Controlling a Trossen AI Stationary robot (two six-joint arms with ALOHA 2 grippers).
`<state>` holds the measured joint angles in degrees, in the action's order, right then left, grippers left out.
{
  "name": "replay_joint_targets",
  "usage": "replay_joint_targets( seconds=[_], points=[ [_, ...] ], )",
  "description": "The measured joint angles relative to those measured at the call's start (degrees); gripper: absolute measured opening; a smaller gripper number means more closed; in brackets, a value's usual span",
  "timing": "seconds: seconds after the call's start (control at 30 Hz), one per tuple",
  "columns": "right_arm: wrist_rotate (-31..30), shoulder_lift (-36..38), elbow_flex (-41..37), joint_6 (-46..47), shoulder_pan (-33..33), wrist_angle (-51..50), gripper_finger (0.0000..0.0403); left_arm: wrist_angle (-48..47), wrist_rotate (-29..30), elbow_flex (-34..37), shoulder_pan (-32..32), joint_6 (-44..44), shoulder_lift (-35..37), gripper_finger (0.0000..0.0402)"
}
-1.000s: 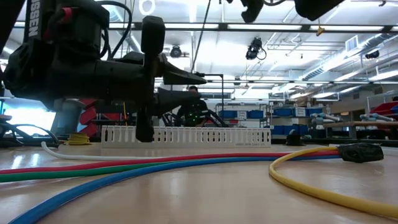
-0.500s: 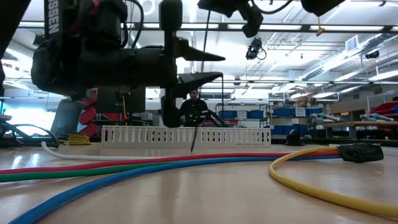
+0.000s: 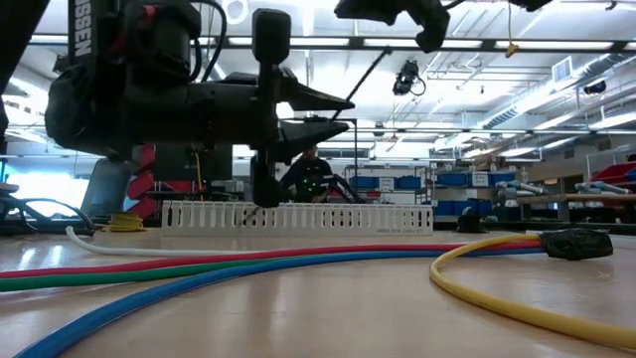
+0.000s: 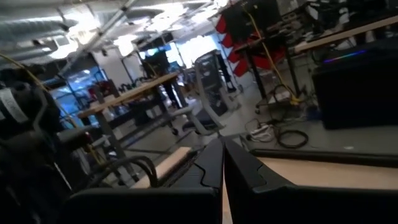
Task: Ziptie cables
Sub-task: Insert zip tie on the cable wire
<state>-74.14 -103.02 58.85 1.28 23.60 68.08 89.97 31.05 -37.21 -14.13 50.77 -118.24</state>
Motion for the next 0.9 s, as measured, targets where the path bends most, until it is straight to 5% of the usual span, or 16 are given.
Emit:
replay_joint_targets(
  seconds=[0.33,0.63,0.73,0.9],
  points=[
    [-3.72,0.00,-0.02,-2.09,3.00,-0.98,0.0000,0.12,-0.26,8.67,0.12,-13.51,9.47,0.0018],
    [-8.19,0.02,-0.06,-0.99,8.76,-6.88,0.0000,-0.08,1.37,19.38,-2.42,-20.66,19.65,0.0010],
    [-15.14,0.07,-1.71,8.85,12.33,-17.01,0.0001,0.10,4.17,22.99,-3.61,-21.52,22.39,0.0009],
    [-15.48,0.07,-8.09,37.69,17.14,-31.50,0.0001,-0.14,5.37,27.10,-6.26,-25.78,26.71,0.0009]
  ],
)
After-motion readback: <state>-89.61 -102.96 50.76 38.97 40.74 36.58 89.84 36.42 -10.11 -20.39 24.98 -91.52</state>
